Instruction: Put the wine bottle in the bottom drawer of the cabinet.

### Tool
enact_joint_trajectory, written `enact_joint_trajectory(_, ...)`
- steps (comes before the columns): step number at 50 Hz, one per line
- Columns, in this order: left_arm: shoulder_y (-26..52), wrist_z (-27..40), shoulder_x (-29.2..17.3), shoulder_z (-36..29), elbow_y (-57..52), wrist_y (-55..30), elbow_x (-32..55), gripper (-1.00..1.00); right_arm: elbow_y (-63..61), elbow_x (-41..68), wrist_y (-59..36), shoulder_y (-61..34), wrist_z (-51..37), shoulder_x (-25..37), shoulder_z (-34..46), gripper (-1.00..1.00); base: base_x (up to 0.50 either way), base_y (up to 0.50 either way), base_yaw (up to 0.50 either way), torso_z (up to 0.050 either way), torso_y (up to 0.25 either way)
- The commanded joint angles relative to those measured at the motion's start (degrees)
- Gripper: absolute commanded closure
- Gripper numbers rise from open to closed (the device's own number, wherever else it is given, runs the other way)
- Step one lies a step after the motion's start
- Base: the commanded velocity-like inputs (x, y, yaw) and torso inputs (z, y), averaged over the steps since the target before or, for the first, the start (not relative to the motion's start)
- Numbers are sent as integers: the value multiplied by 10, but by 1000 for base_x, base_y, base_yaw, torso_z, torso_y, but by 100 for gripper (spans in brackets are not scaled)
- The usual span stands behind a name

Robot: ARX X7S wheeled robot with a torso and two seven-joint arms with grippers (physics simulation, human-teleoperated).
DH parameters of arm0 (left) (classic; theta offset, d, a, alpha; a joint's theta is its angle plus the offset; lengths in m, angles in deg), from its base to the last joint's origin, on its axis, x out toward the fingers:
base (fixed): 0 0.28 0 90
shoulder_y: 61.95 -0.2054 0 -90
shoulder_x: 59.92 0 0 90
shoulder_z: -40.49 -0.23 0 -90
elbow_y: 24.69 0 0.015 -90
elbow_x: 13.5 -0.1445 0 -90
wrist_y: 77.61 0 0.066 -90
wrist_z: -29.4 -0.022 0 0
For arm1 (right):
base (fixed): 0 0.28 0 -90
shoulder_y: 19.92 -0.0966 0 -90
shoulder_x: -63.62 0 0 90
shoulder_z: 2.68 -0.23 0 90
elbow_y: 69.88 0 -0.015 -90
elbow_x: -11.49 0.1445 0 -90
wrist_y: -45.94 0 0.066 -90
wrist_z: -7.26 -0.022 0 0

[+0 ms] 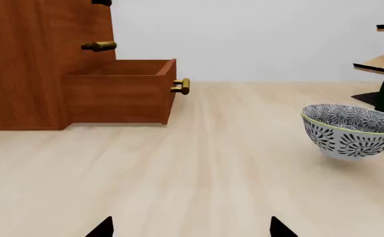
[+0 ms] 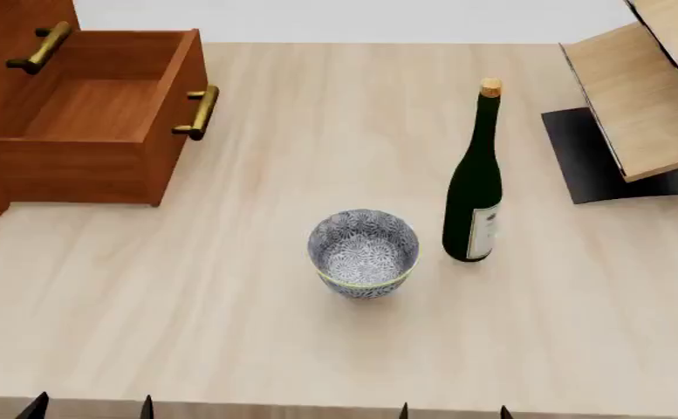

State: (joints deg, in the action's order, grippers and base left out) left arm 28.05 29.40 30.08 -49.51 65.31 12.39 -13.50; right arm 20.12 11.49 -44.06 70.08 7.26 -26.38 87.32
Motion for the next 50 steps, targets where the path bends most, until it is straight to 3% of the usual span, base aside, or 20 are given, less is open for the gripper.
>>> enact_joint_trajectory(1, 0, 6, -6, -6, 0, 0, 6, -100, 0, 5, 0, 0, -7, 5, 7, -100, 0, 0, 0, 0, 0)
enact_joint_trajectory(5, 4, 60, -11, -14, 3, -4, -19, -100, 2, 15, 4, -1, -10, 15, 20, -100, 0, 0, 0, 0, 0)
enact_joint_trajectory(8, 7, 26, -22, -21, -5, -42, 22, -100, -1, 15, -4, -3, -17, 20, 31, -100, 0, 0, 0, 0, 0)
enact_joint_trajectory(24, 0, 40, -39, -41, -12, -32, 38, -100, -3, 20, 1, -3, -40, 39, 54, -100, 0, 0, 0, 0, 0)
enact_joint_trajectory(50, 13, 68, -55, -66, 12, -30, 39, -100, 4, 32, 20, -3, -62, 57, 75, -100, 0, 0, 0, 49, 0)
